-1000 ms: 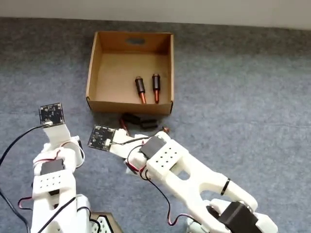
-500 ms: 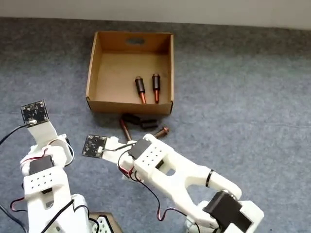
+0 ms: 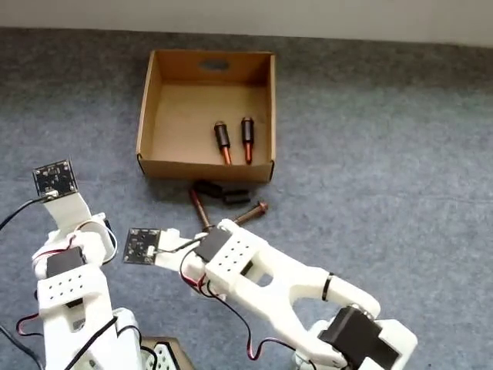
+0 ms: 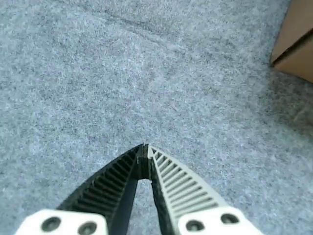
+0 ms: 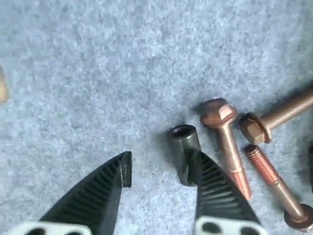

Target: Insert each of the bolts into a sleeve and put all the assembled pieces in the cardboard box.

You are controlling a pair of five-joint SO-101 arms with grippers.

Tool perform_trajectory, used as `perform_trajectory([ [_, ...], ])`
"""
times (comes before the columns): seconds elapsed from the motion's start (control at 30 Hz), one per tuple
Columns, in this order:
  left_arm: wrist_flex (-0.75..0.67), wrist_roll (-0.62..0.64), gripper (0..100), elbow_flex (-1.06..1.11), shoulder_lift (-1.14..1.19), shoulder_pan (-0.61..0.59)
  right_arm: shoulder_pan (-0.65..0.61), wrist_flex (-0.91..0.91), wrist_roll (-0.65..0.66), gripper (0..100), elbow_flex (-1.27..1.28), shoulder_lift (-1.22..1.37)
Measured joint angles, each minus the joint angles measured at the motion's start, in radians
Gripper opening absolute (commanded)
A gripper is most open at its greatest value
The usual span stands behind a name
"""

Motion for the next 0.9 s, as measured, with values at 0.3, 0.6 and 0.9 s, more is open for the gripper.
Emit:
perform_trajectory([
  [0.3,0.000,0.000,3,0.000,0.000,0.000,0.064,-0.041,0.077,19.0,-0.008,0.015],
  [0.6,0.000,0.000,3,0.000,0.000,0.000,0.100,-0.120,0.095,19.0,-0.017,0.173],
  [0.9,0.000,0.000,3,0.000,0.000,0.000,0.071,-0.126,0.087,0.6,-0.028,0.199],
])
